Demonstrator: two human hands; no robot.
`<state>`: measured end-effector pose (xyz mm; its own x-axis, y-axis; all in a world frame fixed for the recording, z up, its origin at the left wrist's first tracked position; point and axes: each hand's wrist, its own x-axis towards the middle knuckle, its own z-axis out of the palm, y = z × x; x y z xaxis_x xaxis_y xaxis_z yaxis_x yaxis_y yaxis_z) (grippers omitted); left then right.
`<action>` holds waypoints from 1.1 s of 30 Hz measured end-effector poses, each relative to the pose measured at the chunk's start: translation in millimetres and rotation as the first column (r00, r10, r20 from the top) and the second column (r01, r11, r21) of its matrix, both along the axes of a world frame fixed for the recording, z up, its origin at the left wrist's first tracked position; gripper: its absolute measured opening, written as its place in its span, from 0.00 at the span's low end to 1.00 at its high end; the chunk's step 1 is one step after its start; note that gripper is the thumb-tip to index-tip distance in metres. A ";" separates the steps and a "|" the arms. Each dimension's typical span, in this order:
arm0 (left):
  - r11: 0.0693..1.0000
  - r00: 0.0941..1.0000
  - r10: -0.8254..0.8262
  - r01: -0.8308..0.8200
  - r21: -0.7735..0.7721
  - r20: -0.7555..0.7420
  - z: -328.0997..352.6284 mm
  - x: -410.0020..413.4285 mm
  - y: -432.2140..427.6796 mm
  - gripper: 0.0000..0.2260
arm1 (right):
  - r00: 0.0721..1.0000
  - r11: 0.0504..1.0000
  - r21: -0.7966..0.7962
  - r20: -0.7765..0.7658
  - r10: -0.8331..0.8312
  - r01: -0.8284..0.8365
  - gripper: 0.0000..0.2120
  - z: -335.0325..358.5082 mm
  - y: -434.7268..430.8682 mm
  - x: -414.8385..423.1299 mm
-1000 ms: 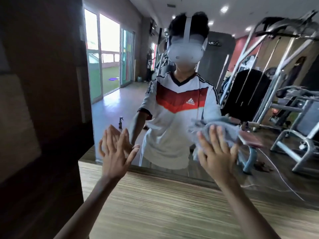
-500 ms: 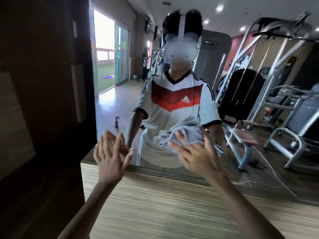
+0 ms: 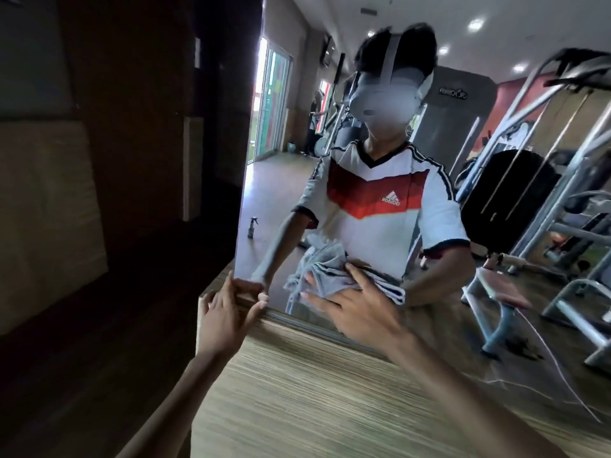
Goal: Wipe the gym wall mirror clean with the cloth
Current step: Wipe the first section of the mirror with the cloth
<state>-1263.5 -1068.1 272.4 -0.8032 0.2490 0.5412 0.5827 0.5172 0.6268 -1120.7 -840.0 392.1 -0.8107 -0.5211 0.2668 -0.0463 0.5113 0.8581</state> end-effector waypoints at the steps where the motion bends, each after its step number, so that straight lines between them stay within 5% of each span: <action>1: 1.000 1.000 0.003 -0.003 -0.010 -0.001 1.3 -1.5 -0.8 0.30 | 0.997 0.999 -0.036 -0.072 0.006 -0.009 0.27 12.1 2.5 2.5; 3: 0.999 1.000 -0.009 0.009 -0.042 0.001 1.9 -5.7 -6.3 0.21 | 0.959 0.984 -0.164 -0.283 0.017 -0.066 0.26 38.4 -8.7 -9.9; 7: 0.964 0.992 -0.034 0.000 -0.266 -0.124 -9.6 -14.9 -27.1 0.28 | 0.874 0.945 -0.293 -0.485 -0.018 -0.144 0.25 53.7 -74.6 -65.0; 11: 0.962 0.984 -0.008 -0.040 -0.269 -0.176 -14.0 -12.2 -31.2 0.27 | 0.994 0.995 -0.096 -0.109 -0.025 0.014 0.26 8.8 -106.7 -94.0; 14: 0.973 0.983 -0.009 -0.034 -0.229 -0.184 -13.9 -12.6 -32.4 0.31 | 0.990 0.999 0.046 0.140 -0.032 0.026 0.26 0.2 -82.7 -66.0; 17: 0.969 0.992 -0.091 0.069 -0.238 -0.083 -11.2 -16.5 -38.5 0.37 | 0.994 0.999 0.033 0.100 0.033 -0.036 0.29 17.6 -49.1 -40.9; 23: 0.954 0.994 -0.099 0.084 -0.287 -0.038 -13.4 -20.5 -40.4 0.37 | 0.965 0.971 -0.232 -0.261 -0.012 -0.050 0.25 25.7 -89.7 -81.5; 28: 0.952 0.981 -0.074 0.016 -0.306 -0.179 -19.2 -26.0 -41.1 0.34 | 0.992 0.992 -0.103 0.116 -0.057 0.069 0.32 -31.7 -124.6 -95.7; 33: 0.980 0.968 -0.034 -0.017 -0.200 -0.247 -18.4 -18.2 -40.3 0.29 | 0.960 0.987 -0.152 0.280 -0.010 0.054 0.21 -57.9 -68.3 -42.0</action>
